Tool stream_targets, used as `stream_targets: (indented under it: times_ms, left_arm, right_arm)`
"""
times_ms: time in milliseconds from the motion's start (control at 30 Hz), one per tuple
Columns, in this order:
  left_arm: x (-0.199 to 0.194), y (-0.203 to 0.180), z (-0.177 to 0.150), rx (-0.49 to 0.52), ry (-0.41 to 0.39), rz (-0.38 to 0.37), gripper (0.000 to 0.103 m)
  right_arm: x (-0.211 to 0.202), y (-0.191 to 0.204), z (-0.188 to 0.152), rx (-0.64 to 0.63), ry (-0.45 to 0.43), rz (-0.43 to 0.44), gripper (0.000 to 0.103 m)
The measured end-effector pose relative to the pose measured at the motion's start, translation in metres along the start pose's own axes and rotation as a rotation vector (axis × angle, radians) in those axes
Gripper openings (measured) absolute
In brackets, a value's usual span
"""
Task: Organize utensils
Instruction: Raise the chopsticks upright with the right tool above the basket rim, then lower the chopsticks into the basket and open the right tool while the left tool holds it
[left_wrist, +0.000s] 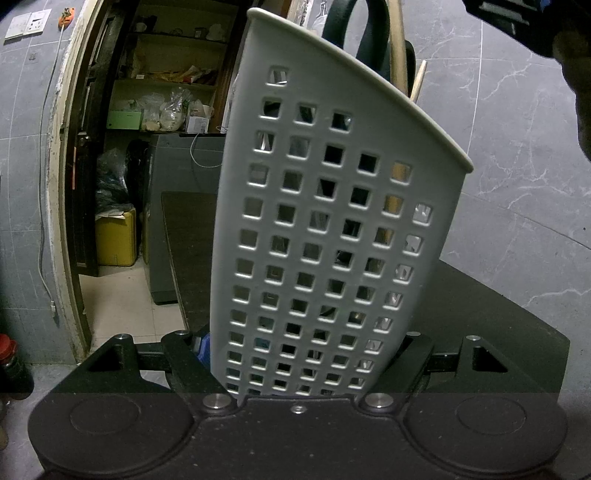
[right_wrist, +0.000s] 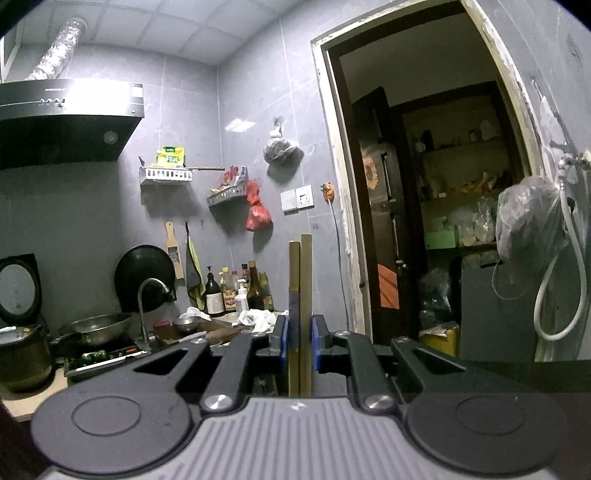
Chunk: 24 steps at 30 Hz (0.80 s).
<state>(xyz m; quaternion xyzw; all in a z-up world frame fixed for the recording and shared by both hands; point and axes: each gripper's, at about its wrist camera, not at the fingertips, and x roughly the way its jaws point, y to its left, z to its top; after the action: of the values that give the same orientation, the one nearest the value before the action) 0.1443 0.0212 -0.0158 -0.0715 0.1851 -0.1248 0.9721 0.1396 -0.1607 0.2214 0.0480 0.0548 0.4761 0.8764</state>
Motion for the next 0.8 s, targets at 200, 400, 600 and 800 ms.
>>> stream_targets:
  times_ms: [200, 400, 600, 800]
  left_arm:
    - [0.0, 0.0, 0.0, 0.0, 0.0, 0.0, 0.079]
    - [0.0, 0.0, 0.0, 0.0, 0.0, 0.0, 0.079]
    - [0.0, 0.0, 0.0, 0.0, 0.0, 0.0, 0.079]
    - [0.0, 0.0, 0.0, 0.001, 0.0, 0.0, 0.079]
  right_arm:
    - [0.003, -0.004, -0.015, 0.017, 0.015, -0.003, 0.015]
    - [0.003, -0.005, -0.03, 0.018, 0.034, -0.004, 0.015]
    - [0.001, -0.004, -0.044, 0.02, 0.052, -0.007, 0.015]
    - [-0.001, -0.006, -0.053, 0.029, 0.065, -0.009, 0.015]
